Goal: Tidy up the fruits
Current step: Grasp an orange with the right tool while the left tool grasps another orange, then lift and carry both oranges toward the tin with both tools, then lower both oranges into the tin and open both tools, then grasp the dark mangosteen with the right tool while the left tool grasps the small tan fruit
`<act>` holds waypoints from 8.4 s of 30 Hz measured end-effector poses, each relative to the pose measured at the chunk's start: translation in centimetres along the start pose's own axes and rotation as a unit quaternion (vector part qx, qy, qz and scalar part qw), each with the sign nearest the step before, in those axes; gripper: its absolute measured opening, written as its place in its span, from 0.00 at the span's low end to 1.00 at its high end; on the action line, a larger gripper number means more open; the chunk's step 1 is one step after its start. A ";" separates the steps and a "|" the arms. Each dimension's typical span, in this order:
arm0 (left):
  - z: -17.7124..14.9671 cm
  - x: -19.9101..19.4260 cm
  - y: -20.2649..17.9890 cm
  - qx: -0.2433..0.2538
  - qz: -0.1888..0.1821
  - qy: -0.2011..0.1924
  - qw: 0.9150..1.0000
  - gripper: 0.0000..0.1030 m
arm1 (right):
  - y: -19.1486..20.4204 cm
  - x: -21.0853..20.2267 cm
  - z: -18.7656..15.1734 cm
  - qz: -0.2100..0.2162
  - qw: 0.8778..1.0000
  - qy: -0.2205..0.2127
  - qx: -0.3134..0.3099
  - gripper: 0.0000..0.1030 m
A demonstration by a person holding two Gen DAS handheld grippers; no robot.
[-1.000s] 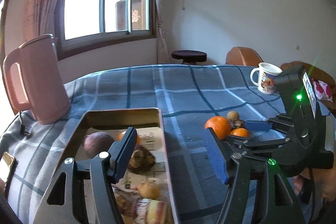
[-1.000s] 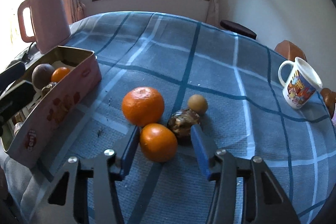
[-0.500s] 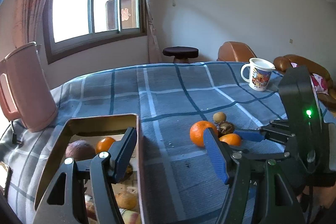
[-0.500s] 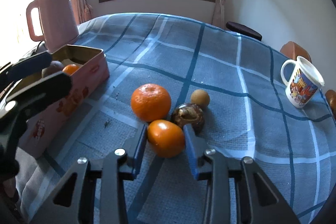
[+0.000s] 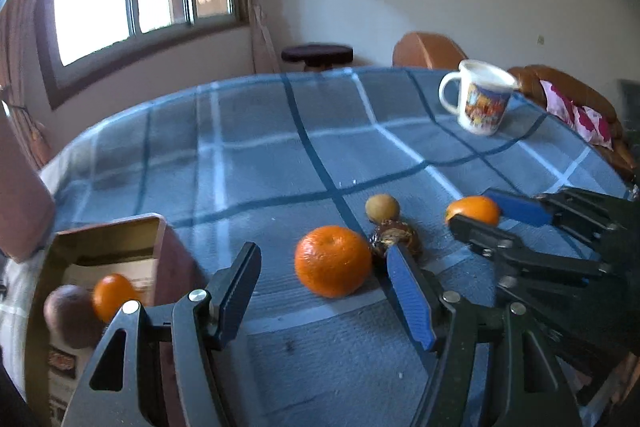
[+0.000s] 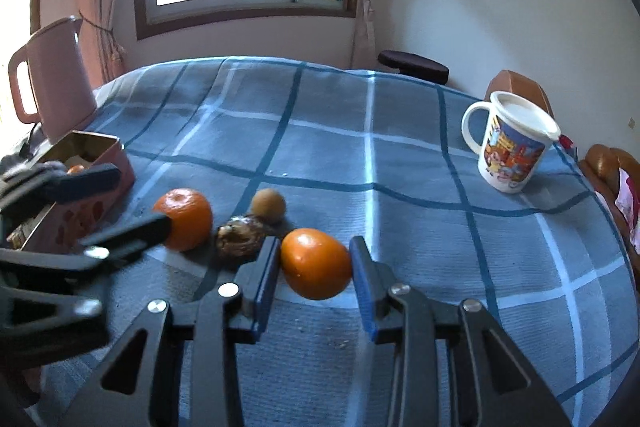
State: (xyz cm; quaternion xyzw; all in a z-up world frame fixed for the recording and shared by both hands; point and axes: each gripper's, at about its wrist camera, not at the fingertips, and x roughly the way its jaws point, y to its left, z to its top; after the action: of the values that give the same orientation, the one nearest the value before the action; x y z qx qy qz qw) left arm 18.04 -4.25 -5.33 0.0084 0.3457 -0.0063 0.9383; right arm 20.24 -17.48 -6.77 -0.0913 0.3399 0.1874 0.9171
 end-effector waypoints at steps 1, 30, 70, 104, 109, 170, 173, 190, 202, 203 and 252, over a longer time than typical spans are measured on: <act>0.2 0.7 0.0 -0.005 -0.001 0.010 1.000 0.65 | 0.0 0.0 0.0 0.000 1.000 -0.001 0.001 0.37; 0.1 0.0 0.3 -0.017 -0.009 -0.014 1.000 0.48 | 0.1 -2.1 -0.3 0.030 0.998 -0.059 -0.003 0.37; -1.1 -5.0 -0.6 -0.004 0.052 -0.142 0.988 0.48 | 0.4 -5.3 -1.0 0.039 0.989 -0.145 -0.011 0.37; -2.1 -7.2 -0.9 -0.007 0.064 -0.192 0.979 0.48 | 0.4 -7.6 -1.8 0.037 0.977 -0.207 -0.017 0.37; -2.2 -7.4 -0.7 -0.009 0.063 -0.194 0.979 0.48 | 0.6 -7.8 -1.8 0.035 0.976 -0.213 -0.023 0.37; -5.9 -11.8 10.0 -0.095 0.104 -0.178 0.974 0.48 | 12.8 -7.4 0.9 0.116 0.965 -0.202 -0.117 0.37; -6.2 -11.9 10.7 -0.099 0.110 -0.175 0.973 0.48 | 13.6 -7.1 1.0 0.124 0.965 -0.199 -0.120 0.37; -7.2 -12.3 14.5 -0.121 0.139 -0.153 0.971 0.48 | 18.0 -6.0 1.4 0.152 0.958 -0.191 -0.153 0.37; -7.6 -12.1 15.6 -0.123 0.148 -0.132 0.972 0.48 | 19.8 -5.4 0.9 0.168 0.955 -0.179 -0.165 0.37; -7.6 -12.0 15.7 -0.124 0.148 -0.128 0.973 0.48 | 19.9 -5.3 0.9 0.169 0.955 -0.176 -0.166 0.37; -4.2 -10.1 6.0 -0.017 0.083 -0.117 0.990 0.68 | 3.5 -0.3 1.4 0.027 0.998 -0.038 -0.034 0.57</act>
State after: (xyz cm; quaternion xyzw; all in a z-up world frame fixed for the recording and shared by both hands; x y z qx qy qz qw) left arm 7.77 1.90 -1.89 0.0202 0.2316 0.0764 0.9696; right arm 19.44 -13.94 -5.63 -0.1061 0.3010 0.2271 0.9201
